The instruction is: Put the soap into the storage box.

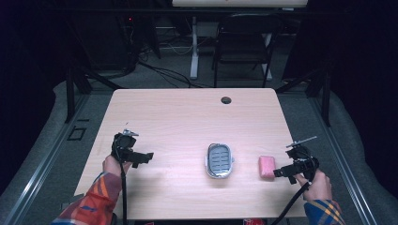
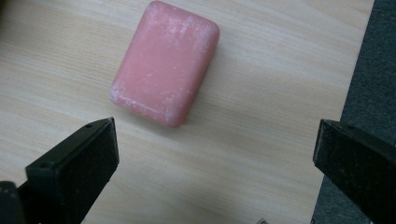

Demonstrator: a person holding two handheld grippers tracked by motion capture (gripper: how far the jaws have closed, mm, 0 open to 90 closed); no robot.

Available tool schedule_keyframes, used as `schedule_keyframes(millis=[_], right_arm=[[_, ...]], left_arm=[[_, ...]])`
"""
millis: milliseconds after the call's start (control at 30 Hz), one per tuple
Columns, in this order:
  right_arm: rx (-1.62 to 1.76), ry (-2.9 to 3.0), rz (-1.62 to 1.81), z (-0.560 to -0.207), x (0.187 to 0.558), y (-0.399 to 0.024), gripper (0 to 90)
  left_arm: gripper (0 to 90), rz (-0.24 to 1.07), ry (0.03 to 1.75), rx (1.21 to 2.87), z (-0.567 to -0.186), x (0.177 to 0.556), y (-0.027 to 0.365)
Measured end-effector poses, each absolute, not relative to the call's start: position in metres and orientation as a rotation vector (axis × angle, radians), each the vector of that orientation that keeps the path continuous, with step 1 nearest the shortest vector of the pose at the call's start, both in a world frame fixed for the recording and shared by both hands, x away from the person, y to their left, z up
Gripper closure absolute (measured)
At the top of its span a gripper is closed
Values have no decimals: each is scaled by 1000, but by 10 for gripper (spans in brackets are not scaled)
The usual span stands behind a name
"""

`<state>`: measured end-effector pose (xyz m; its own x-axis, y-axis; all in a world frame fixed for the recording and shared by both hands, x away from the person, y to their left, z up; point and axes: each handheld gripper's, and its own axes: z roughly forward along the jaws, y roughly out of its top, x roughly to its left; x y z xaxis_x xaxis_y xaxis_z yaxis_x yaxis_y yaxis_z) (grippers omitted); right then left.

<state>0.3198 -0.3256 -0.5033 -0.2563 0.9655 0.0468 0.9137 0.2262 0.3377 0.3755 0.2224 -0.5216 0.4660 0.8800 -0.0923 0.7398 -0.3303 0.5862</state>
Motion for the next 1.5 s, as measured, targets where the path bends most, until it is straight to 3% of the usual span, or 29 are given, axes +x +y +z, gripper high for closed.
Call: schedule_keyframes(millis=[933,1500], right_arm=[[1828,2387,357,-507,352,-290,0],[2022,2364,313,-521,382,-280,0]], left_arm=[[1,325,1346,2164,-523,377,221],[1,262,1354,2160,-528,383,216]])
